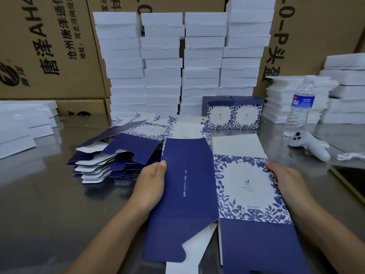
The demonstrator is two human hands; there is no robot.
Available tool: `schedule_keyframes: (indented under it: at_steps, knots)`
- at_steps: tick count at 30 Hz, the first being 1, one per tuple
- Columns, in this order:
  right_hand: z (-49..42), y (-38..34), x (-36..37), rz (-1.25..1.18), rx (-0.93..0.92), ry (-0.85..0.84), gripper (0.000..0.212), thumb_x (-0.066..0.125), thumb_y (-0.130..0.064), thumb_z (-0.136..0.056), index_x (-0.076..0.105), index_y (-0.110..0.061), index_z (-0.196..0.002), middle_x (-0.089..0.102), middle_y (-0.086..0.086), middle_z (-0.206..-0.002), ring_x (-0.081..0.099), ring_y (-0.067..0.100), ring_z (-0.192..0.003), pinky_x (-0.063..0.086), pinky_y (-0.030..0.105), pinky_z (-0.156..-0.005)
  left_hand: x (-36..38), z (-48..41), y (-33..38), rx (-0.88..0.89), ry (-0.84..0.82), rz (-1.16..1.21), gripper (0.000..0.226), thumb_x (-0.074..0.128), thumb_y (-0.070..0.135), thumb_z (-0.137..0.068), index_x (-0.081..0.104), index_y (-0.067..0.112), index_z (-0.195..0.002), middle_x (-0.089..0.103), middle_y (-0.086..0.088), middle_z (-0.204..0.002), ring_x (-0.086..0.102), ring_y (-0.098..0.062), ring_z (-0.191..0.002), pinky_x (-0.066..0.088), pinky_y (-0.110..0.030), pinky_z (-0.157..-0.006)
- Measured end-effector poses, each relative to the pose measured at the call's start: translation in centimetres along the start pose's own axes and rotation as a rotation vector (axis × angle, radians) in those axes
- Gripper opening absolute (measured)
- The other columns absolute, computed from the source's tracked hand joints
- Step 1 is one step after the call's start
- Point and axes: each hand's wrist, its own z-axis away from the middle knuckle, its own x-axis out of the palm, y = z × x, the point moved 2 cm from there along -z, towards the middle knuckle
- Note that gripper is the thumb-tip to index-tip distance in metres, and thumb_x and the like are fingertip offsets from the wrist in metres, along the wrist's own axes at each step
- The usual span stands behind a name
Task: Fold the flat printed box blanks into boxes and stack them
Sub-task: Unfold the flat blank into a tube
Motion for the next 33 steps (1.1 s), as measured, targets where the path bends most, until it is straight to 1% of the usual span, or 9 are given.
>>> schedule_keyframes:
  at_steps: [5, 7, 12, 20, 22, 25, 28, 30, 33]
  knots:
    - [0.2, -0.2, -0.2, 0.054, -0.065, 0.002, 0.032, 0.052, -0.019, -0.096, 0.064, -0.014, -0.067, 0.062, -0.01, -0.044, 0.054, 0.001, -0.035, 0.038, 0.009, -0.035, 0.2, 0.2, -0.1, 0.003, -0.024, -0.007, 0.045, 0.036, 0.026, -0.102, 0.06, -0.01, -0.091, 0.063, -0.016, -0.08, 0.055, -0.019, -0.07, 0.041, -0.025, -0.061]
    - [0.3, -0.3, -0.1, 0.113, -0.107, -0.018, 0.032, 0.049, -0.019, -0.097, 0.064, -0.011, -0.07, 0.061, -0.012, -0.044, 0.052, -0.002, -0.035, 0.038, 0.009, -0.036, 0.1, 0.3, -0.2, -0.065, -0.048, 0.112, 0.042, 0.04, 0.027, -0.101, 0.067, -0.002, -0.087, 0.071, -0.015, -0.083, 0.063, -0.021, -0.071, 0.048, -0.027, -0.064]
    - [0.5, -0.8, 0.2, 0.125, -0.151, -0.071, 0.032, 0.047, -0.02, -0.098, 0.064, -0.013, -0.071, 0.063, -0.012, -0.047, 0.054, -0.003, -0.038, 0.039, 0.008, -0.038, 0.0, 0.0, -0.1, -0.124, -0.057, 0.259, 0.05, 0.041, 0.041, -0.099, 0.076, 0.031, -0.064, 0.073, 0.006, -0.069, 0.068, -0.007, -0.057, 0.046, -0.013, -0.043]
    - [0.5, -0.5, 0.2, 0.074, -0.081, -0.109, 0.033, 0.05, -0.024, -0.096, 0.068, -0.01, -0.073, 0.072, 0.002, -0.065, 0.063, 0.012, -0.053, 0.051, 0.022, -0.055, -0.2, -0.1, -0.2, -0.133, -0.017, 0.228, 0.047, 0.045, 0.042, -0.097, 0.073, 0.016, -0.071, 0.074, -0.001, -0.072, 0.068, -0.013, -0.059, 0.052, -0.021, -0.051]
    - [0.6, -0.6, 0.2, 0.062, -0.051, -0.097, 0.034, 0.053, -0.027, -0.095, 0.071, -0.011, -0.07, 0.073, 0.007, -0.071, 0.065, 0.018, -0.057, 0.052, 0.031, -0.065, -0.2, 0.0, -0.2, -0.143, -0.02, 0.217, 0.044, 0.045, 0.04, -0.098, 0.072, 0.012, -0.076, 0.074, -0.008, -0.078, 0.068, -0.019, -0.065, 0.054, -0.028, -0.06]
    - [1.1, -0.7, 0.3, 0.039, -0.021, -0.097, 0.034, 0.054, -0.033, -0.093, 0.076, -0.022, -0.069, 0.074, 0.004, -0.071, 0.068, 0.016, -0.057, 0.053, 0.027, -0.058, -0.4, 0.2, 0.1, -0.143, 0.004, 0.229, 0.045, 0.045, 0.039, -0.098, 0.069, 0.005, -0.083, 0.072, -0.017, -0.089, 0.066, -0.027, -0.074, 0.053, -0.042, -0.075]
    - [1.3, -0.9, 0.4, 0.027, 0.002, -0.097, 0.04, 0.051, -0.043, -0.092, 0.074, -0.022, -0.066, 0.07, -0.006, -0.06, 0.065, 0.009, -0.05, 0.047, 0.018, -0.045, -0.4, 0.4, 0.4, -0.08, 0.036, 0.197, 0.051, 0.042, 0.04, -0.099, 0.062, -0.006, -0.09, 0.07, -0.02, -0.085, 0.061, -0.025, -0.072, 0.048, -0.038, -0.071]
    - [1.1, -1.0, 0.3, 0.062, 0.015, -0.068, 0.043, 0.05, -0.047, -0.091, 0.066, -0.017, -0.065, 0.056, -0.014, -0.05, 0.051, 0.003, -0.04, 0.038, 0.016, -0.042, -0.4, 0.5, 0.5, -0.035, 0.072, 0.204, 0.054, 0.04, 0.04, -0.099, 0.057, -0.01, -0.088, 0.064, -0.015, -0.079, 0.056, -0.023, -0.069, 0.043, -0.035, -0.068]
    - [1.3, -1.1, 0.5, 0.039, 0.02, -0.101, 0.03, 0.053, -0.043, -0.091, 0.069, -0.022, -0.077, 0.068, -0.007, -0.073, 0.062, 0.01, -0.064, 0.047, 0.025, -0.064, -0.6, 0.3, 0.5, -0.048, 0.155, 0.315, 0.049, 0.041, 0.039, -0.1, 0.064, 0.001, -0.078, 0.067, -0.004, -0.072, 0.061, -0.019, -0.063, 0.047, -0.03, -0.063]
